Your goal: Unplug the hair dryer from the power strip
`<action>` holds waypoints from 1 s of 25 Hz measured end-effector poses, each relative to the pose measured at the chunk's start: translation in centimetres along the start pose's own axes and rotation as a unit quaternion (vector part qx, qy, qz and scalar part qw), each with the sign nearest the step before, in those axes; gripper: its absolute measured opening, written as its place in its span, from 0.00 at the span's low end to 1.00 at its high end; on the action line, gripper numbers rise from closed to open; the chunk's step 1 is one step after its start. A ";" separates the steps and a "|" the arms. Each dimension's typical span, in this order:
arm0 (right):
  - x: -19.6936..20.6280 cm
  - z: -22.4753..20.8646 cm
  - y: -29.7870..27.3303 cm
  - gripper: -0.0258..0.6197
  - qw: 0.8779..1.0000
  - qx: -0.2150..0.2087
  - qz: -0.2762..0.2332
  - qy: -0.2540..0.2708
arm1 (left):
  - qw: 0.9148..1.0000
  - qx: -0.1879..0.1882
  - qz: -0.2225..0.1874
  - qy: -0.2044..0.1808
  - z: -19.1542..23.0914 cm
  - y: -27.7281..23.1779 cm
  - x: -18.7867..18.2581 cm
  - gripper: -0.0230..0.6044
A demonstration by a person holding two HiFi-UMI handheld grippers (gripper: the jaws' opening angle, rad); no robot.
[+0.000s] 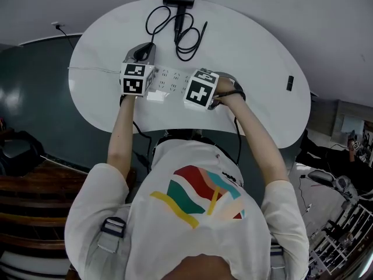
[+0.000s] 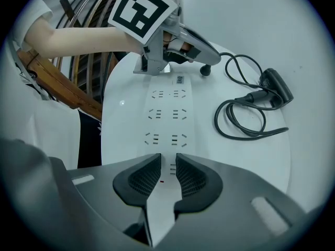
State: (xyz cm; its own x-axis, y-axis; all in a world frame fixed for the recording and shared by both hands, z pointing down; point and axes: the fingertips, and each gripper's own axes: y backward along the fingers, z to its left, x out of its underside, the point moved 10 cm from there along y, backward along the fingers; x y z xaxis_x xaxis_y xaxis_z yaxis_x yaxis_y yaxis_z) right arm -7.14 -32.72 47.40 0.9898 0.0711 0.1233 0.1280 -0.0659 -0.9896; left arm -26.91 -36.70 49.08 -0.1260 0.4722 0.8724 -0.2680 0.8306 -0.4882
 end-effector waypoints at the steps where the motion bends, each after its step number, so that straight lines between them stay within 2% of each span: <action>1: 0.0 0.0 0.0 0.20 1.000 0.000 0.000 -0.001 | 1.000 0.001 -0.001 0.004 0.1 0.0 0.0 0.06; 5: 0.0 0.1 0.0 0.20 1.000 0.002 0.000 -0.004 | 1.000 0.005 -0.003 0.013 0.1 0.0 0.0 0.06; 8: 0.1 0.0 -0.1 0.20 1.000 0.002 -0.001 -0.004 | 1.000 0.020 0.000 0.022 -0.1 0.0 0.0 0.20; 10: 0.1 0.0 0.0 0.20 1.000 0.004 -0.003 -0.005 | 0.999 0.022 0.002 0.026 -0.2 0.1 0.0 0.24; 17: 0.2 0.4 0.2 0.20 1.000 0.009 -0.009 -0.008 | 0.999 0.007 0.002 0.042 -0.4 0.9 0.3 0.39; 22: 0.2 0.4 0.1 0.20 1.000 0.012 -0.008 -0.003 | 0.997 -0.026 -0.019 0.070 -0.1 1.8 0.4 0.52; 25: 0.3 0.3 0.1 0.20 1.000 0.012 -0.008 -0.001 | 0.996 -0.031 -0.029 0.080 -0.1 2.7 0.0 0.53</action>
State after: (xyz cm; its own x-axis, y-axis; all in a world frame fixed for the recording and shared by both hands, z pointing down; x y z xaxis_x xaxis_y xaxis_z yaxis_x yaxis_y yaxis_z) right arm -6.89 -32.40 47.35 0.9875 0.0743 0.1393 0.1426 -0.0411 -0.9889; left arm -27.51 -34.42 47.80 0.0442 0.4593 0.8872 -0.2097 0.8725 -0.4412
